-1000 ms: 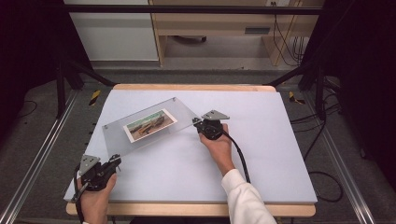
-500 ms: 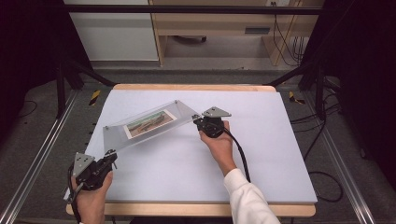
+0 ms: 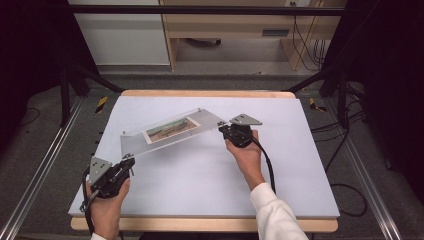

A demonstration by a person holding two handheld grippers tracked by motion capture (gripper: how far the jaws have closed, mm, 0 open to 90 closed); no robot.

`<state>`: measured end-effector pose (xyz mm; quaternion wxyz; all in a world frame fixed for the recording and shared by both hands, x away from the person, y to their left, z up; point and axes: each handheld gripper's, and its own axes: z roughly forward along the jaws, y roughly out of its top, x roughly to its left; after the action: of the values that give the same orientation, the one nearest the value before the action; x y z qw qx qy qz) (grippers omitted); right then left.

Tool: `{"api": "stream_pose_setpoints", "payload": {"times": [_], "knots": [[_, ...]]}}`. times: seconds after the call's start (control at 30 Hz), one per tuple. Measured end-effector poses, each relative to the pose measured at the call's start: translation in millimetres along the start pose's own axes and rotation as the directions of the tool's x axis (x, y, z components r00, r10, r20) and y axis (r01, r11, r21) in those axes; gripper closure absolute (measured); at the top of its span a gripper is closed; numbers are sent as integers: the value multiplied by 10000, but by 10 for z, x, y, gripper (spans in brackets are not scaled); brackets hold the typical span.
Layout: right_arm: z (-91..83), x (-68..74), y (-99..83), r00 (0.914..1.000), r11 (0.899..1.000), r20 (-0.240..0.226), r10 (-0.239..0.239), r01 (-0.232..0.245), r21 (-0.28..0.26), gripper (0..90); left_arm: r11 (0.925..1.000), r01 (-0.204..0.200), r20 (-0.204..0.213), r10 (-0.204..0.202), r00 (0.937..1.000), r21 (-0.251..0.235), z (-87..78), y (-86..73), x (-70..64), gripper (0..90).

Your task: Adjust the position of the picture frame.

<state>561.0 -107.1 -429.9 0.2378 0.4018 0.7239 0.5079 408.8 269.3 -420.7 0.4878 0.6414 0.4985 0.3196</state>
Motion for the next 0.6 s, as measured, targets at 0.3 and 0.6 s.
{"api": "stream_pose_setpoints", "payload": {"times": [0.3, 0.6], "knots": [[-343, -207, -12, 9971, 9995, 713, 278, -267, -166, 856, 9993, -297, 587, 309, 9978, -209, 208, 156, -237, 816], [-661, -414, -128, 9890, 9983, 1368, 559, -527, -268, 855, 9986, -492, 1204, 514, 9914, -209, 426, 195, -458, 817]]}}
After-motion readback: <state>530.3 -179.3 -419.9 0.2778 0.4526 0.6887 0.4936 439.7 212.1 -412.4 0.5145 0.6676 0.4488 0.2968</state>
